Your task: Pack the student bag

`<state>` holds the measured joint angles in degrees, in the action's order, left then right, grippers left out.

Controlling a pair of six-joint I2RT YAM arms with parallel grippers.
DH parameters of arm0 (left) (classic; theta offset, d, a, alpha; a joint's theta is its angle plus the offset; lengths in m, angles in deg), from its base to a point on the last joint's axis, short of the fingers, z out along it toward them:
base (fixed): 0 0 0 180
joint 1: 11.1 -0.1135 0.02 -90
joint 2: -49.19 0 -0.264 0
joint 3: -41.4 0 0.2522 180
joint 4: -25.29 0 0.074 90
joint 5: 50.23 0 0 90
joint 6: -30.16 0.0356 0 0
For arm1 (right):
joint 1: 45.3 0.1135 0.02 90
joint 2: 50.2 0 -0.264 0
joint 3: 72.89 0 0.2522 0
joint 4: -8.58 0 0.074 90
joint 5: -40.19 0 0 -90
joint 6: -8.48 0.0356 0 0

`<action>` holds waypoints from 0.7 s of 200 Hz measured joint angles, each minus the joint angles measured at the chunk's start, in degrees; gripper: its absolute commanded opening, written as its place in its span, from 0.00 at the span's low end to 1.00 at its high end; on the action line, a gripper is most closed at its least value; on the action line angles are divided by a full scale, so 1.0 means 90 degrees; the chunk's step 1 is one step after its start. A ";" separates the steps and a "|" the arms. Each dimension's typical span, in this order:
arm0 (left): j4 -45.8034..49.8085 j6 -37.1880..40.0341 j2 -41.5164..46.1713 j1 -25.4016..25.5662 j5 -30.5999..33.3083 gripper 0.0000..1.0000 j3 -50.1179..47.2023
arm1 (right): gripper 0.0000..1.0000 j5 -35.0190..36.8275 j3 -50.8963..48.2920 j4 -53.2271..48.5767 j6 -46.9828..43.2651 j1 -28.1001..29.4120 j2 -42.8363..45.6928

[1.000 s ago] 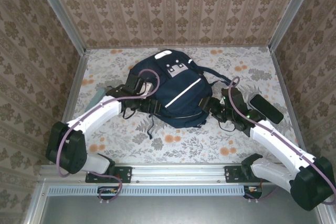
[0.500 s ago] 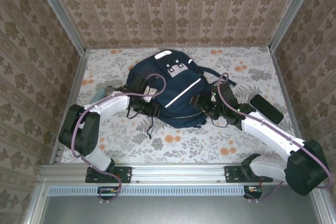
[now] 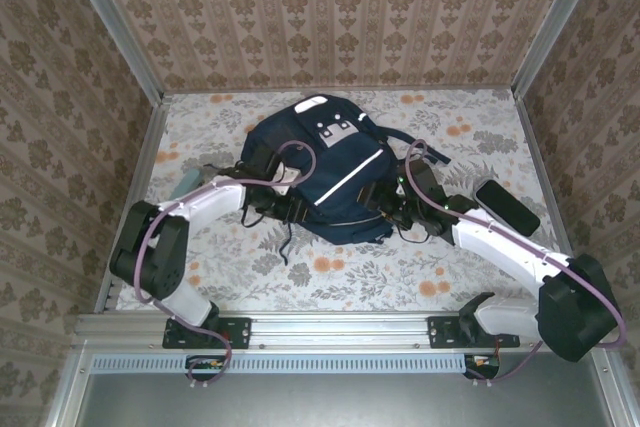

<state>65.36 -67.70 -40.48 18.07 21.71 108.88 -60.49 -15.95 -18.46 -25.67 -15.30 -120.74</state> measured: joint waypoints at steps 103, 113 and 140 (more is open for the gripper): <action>-0.0260 0.0073 -0.0172 -0.0002 0.0005 0.47 -0.0384 | 0.76 0.0019 0.0168 0.0002 0.0012 0.0109 -0.0289; -0.0255 0.0083 -0.0233 -0.0002 0.0005 0.49 -0.0335 | 0.76 0.0019 0.0168 0.0002 0.0029 0.0117 -0.0289; -0.0197 0.0129 -0.0381 -0.0002 -0.0002 0.45 -0.0160 | 0.76 0.0036 0.0168 0.0002 0.0102 0.0158 -0.0289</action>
<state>63.59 -66.54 -43.91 18.04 21.69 107.43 -60.16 -14.44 -18.44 -24.75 -13.88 -123.34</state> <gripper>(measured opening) 0.486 0.757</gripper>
